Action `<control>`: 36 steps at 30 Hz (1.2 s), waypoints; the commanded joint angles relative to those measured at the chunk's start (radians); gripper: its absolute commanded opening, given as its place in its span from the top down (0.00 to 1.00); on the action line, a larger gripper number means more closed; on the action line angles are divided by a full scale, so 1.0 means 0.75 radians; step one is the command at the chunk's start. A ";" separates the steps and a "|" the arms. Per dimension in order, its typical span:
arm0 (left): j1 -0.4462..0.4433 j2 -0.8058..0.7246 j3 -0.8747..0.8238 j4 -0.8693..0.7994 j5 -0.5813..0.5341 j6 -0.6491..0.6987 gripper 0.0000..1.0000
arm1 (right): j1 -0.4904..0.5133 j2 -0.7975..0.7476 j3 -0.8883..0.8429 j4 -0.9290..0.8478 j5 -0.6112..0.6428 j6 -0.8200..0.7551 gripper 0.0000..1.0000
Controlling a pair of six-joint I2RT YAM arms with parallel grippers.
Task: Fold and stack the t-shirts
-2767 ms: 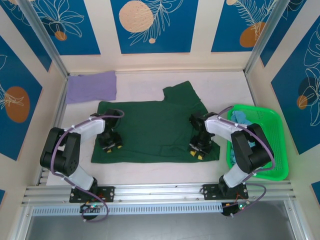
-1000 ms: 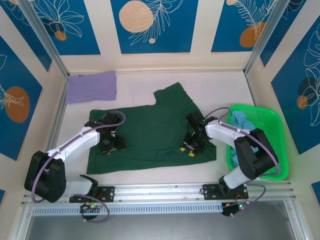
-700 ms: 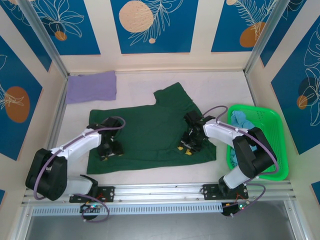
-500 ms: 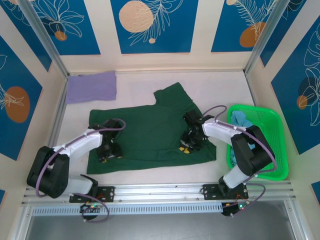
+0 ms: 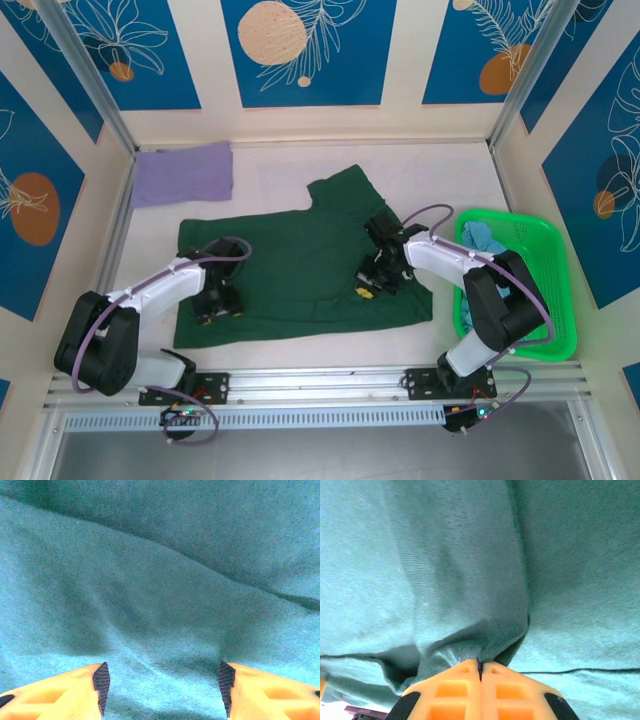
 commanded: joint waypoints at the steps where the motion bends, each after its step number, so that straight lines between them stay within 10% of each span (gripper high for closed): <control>1: -0.016 0.011 0.007 -0.037 -0.036 -0.009 0.39 | 0.015 0.028 0.090 -0.053 -0.057 0.035 1.00; 19: -0.015 -0.042 0.092 -0.139 -0.160 -0.016 0.38 | 0.093 0.680 0.980 -0.330 0.070 -0.090 0.84; 25: -0.015 -0.117 0.147 -0.221 -0.268 -0.074 0.30 | 0.074 0.688 1.140 -0.403 0.128 -0.247 0.45; 36: 0.243 0.299 0.582 -0.090 -0.177 0.117 0.37 | -0.312 0.668 1.105 -0.327 0.067 -0.261 0.56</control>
